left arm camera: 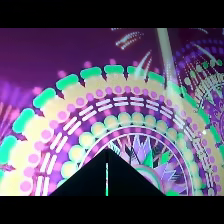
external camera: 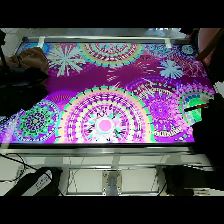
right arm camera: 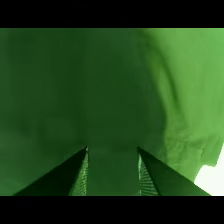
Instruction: Fold the clothes and pants, and hang the long-sleeved shirts on hangers.
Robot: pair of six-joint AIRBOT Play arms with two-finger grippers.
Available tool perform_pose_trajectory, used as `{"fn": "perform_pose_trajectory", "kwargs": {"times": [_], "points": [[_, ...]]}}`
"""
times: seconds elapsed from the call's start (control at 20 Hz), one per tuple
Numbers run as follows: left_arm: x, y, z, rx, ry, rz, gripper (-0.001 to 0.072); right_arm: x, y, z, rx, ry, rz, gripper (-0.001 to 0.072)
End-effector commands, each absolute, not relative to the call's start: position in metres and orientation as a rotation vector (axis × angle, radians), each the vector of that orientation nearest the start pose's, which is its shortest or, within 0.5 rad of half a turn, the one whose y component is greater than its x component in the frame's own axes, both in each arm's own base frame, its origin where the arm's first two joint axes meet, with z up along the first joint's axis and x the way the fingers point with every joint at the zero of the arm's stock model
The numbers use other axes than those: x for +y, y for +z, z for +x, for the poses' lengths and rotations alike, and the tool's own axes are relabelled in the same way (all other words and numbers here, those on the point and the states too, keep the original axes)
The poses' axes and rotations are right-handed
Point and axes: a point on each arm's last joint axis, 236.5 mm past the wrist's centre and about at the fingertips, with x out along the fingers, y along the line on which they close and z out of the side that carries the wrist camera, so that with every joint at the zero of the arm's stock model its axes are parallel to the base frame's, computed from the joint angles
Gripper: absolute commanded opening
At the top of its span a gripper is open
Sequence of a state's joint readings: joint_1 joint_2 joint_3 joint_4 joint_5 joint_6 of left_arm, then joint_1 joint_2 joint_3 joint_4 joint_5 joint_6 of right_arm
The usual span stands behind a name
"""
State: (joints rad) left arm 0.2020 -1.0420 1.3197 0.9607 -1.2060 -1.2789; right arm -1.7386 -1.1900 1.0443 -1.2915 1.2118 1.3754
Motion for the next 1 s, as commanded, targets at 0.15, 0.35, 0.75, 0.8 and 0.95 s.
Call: {"fn": "perform_pose_trajectory", "kwargs": {"times": [0.15, 0.35, 0.75, 0.8, 0.95], "points": [[-0.049, 0.196, 0.389, 0.790, -0.358, -0.277, 0.0010, -0.390, 0.146, 0.091, 0.272, -1.050, 1.143, 0.0353], [-0.049, 0.196, 0.389, 0.790, -0.358, -0.277, 0.0009, -0.313, 0.224, 0.233, 0.243, -0.611, 0.957, 0.0352], [-0.049, 0.196, 0.389, 0.789, -0.358, -0.277, 0.0010, -0.006, 0.217, 0.352, 0.700, 0.173, 0.468, 0.0345], [-0.049, 0.196, 0.389, 0.789, -0.358, -0.277, 0.0010, 0.017, 0.212, 0.350, 0.732, 0.226, 0.424, 0.0343], [-0.049, 0.196, 0.389, 0.789, -0.358, -0.277, 0.0010, 0.072, 0.206, 0.341, 0.786, 0.363, 0.315, 0.0343]]}}
